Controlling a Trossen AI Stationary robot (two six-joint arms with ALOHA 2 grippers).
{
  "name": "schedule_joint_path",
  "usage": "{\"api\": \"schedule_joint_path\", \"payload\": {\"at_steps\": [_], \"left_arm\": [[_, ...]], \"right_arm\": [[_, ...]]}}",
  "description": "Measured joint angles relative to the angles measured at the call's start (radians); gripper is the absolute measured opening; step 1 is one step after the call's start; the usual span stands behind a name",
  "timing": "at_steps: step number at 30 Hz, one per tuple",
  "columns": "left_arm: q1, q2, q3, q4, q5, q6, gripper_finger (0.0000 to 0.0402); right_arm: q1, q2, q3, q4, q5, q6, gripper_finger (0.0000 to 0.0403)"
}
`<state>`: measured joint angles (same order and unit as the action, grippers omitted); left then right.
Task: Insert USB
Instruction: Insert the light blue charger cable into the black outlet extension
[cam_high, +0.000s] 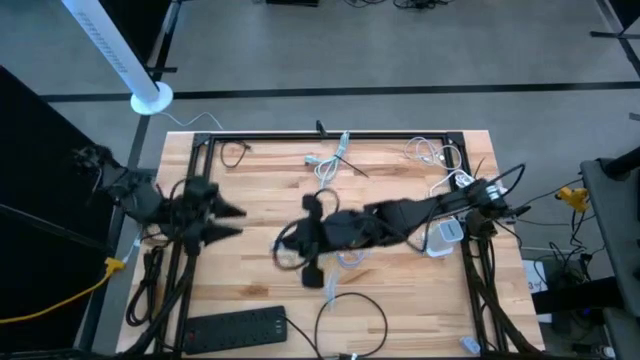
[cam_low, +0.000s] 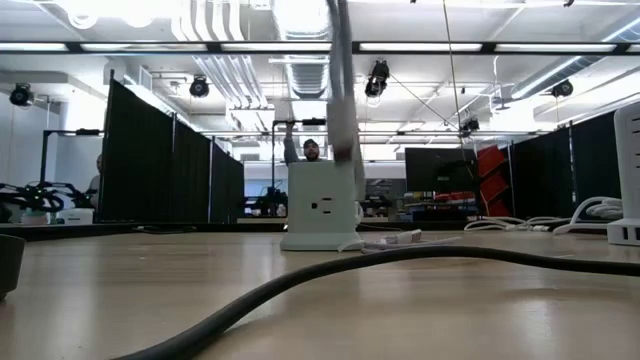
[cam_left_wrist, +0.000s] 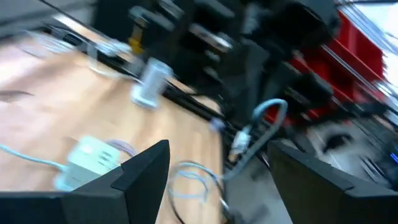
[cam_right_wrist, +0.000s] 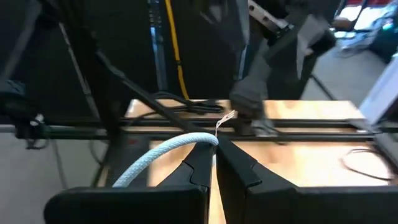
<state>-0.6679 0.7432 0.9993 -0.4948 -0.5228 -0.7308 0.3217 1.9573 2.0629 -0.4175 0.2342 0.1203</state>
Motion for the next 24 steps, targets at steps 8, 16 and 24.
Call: {"api": "schedule_joint_path", "payload": {"at_steps": [8, 16, 24], "left_arm": [[-0.333, 0.15, 0.0, -0.002, -0.103, -0.168, 0.0258], [-0.5, 0.354, 0.0, -0.022, -0.167, -0.43, 0.0258], [-0.538, 0.562, 0.0, -0.046, -0.117, -0.606, 0.0258]], "right_arm": [[0.113, 0.205, 0.265, -0.062, -0.002, 0.101, 0.0], [0.158, 0.288, 0.285, -0.072, 0.001, 0.139, 0.0], [0.164, 0.381, 0.285, -0.064, 0.003, 0.127, 0.0]]}}
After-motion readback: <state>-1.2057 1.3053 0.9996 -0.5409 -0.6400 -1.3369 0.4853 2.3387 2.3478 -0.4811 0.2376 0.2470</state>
